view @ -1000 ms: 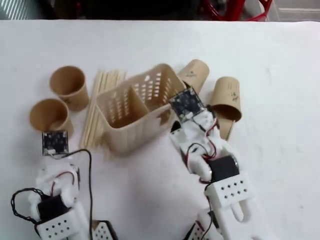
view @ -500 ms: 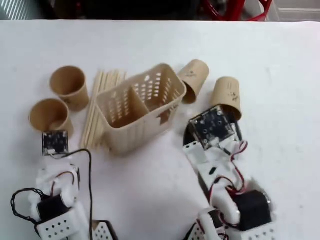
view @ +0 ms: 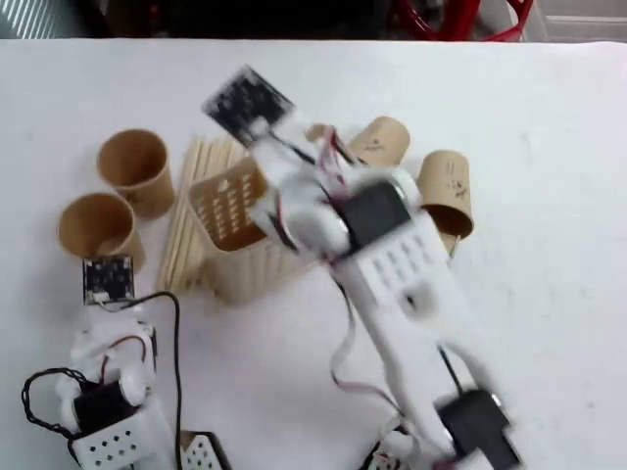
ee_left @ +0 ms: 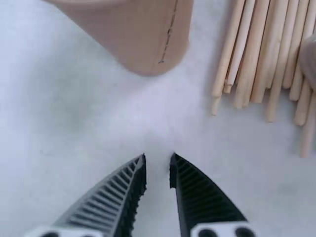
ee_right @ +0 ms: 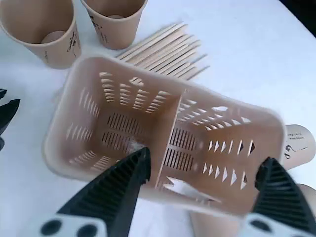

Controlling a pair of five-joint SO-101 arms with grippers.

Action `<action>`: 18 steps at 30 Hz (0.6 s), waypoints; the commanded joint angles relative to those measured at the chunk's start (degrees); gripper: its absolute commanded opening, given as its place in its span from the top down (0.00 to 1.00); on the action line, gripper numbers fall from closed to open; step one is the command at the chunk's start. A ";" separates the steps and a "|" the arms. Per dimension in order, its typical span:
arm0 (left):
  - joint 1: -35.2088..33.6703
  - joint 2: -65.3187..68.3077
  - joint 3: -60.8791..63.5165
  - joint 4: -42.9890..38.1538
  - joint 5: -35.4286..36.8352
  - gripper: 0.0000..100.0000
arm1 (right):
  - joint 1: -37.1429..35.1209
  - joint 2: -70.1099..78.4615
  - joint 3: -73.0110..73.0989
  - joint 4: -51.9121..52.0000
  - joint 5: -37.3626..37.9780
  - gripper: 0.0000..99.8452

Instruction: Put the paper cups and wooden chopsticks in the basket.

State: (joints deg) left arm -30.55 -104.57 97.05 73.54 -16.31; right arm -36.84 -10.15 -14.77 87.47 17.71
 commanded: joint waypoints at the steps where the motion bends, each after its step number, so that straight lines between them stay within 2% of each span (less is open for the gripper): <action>1: -0.40 0.40 -0.09 0.00 -0.18 0.90 | -0.75 10.59 -15.12 3.91 0.35 0.66; 7: -0.40 0.40 -0.09 0.00 -0.18 0.90 | -1.45 24.84 -26.29 8.57 0.35 0.66; 14: -0.40 0.40 -0.09 0.00 -0.18 0.90 | 1.71 29.85 -29.98 10.68 -1.93 0.66; 16: -0.40 0.40 -0.09 0.00 -0.18 0.90 | 1.89 30.73 -29.89 10.68 -2.11 0.69; 18: -0.40 0.40 -0.09 0.00 -0.18 0.90 | 1.63 31.52 -29.89 10.68 -2.29 0.76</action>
State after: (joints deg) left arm -30.55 -104.57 97.05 73.54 -16.31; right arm -35.60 21.58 -42.37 97.93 16.13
